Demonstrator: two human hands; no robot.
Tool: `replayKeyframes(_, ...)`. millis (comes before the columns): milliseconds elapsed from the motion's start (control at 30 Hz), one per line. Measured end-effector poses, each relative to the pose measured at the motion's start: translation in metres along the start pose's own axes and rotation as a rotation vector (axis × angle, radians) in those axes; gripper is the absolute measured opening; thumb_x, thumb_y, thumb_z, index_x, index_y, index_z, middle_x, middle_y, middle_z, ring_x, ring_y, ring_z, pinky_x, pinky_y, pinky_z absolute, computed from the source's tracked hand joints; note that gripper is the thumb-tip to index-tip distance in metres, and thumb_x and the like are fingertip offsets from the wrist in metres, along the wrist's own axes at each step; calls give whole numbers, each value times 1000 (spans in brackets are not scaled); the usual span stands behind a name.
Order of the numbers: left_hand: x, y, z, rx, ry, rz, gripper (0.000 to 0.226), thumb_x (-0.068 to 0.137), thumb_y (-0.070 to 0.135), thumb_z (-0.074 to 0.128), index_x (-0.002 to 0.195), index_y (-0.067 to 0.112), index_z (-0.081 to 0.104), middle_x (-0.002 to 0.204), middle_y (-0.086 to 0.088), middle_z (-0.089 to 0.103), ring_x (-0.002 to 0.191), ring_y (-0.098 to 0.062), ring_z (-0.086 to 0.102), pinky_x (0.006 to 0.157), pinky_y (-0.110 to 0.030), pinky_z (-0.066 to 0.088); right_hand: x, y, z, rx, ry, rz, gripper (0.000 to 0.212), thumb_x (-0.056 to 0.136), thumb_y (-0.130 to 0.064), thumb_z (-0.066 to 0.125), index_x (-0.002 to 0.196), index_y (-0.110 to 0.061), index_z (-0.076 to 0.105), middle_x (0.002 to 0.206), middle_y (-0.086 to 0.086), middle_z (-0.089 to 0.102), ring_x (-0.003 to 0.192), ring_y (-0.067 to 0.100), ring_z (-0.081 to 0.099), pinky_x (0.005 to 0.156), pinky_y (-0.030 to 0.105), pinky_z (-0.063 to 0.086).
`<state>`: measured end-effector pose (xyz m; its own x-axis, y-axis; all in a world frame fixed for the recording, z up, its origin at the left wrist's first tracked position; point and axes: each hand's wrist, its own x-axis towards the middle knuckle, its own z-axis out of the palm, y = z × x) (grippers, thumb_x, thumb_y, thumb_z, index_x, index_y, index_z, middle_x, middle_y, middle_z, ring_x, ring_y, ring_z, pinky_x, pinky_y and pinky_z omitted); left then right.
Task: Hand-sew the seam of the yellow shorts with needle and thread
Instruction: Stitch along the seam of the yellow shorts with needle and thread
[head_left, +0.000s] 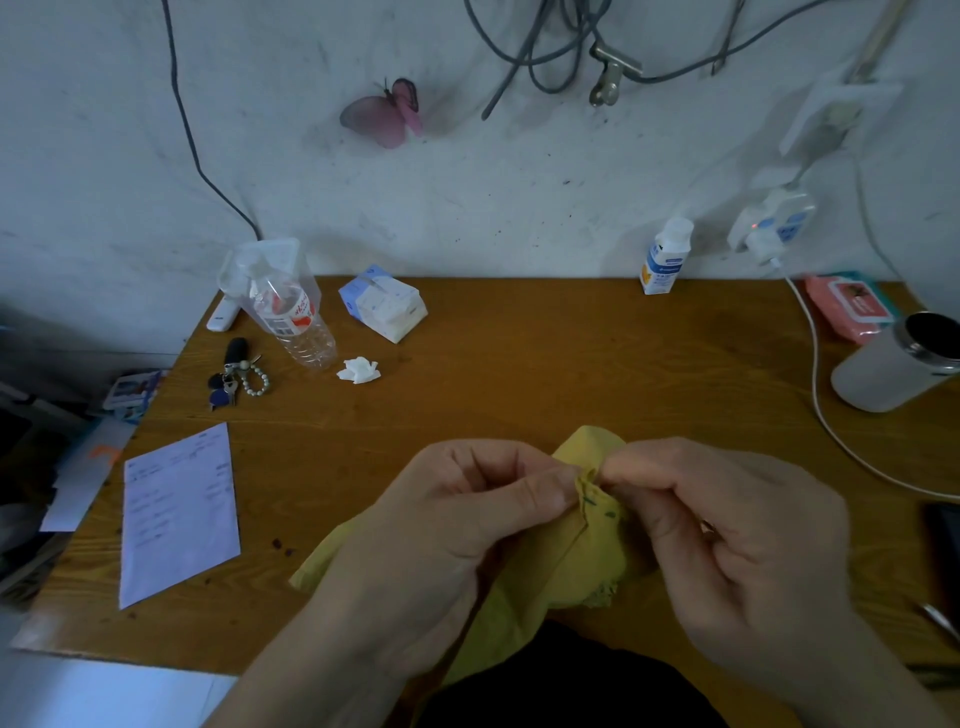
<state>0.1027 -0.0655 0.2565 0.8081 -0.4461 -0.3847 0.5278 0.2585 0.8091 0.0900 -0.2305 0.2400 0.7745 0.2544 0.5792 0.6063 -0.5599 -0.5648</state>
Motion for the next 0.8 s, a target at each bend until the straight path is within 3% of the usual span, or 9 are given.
replayKeyframes(200, 3, -1, 4, -56, 87, 59, 9, 69, 10, 69, 61, 6, 73, 58, -8, 67, 50, -13, 63, 50, -20, 52, -1, 5, 6, -122, 43, -2, 21, 88, -17, 51, 86, -11, 71, 65, -1, 67, 63, 11, 55, 53, 18, 40)
replayKeyframes(333, 2, 2, 6, -65, 95, 78, 7, 64, 13, 70, 59, 8, 73, 58, -8, 68, 51, -13, 64, 50, -20, 53, 4, 4, 2, 72, 20, 142, 16, 91, -33, 49, 95, -31, 64, 82, -14, 65, 79, -6, 61, 60, 4, 43)
replayKeyframes(433, 0, 3, 7, -41, 119, 91, 10, 62, 16, 69, 58, 8, 72, 57, -8, 67, 49, -13, 63, 49, -20, 52, 4, 5, 1, 113, -27, 221, 17, 91, -43, 44, 94, -31, 55, 76, -11, 59, 71, -6, 59, 54, 1, 39)
replayKeyframes(600, -1, 6, 5, -21, 154, 101, 14, 53, 22, 69, 57, 9, 73, 56, -7, 67, 48, -13, 63, 48, -21, 53, 2, 5, 2, 96, -87, 201, 10, 91, -31, 41, 91, -33, 51, 79, -11, 55, 61, 2, 53, 48, 6, 35)
replayKeyframes(800, -2, 5, 5, -14, 131, 102, 15, 55, 22, 69, 61, 9, 74, 58, -8, 68, 49, -13, 64, 49, -21, 53, 4, 5, 1, 41, -80, 127, 16, 90, -18, 43, 86, -18, 59, 80, -15, 54, 73, -1, 50, 62, 7, 37)
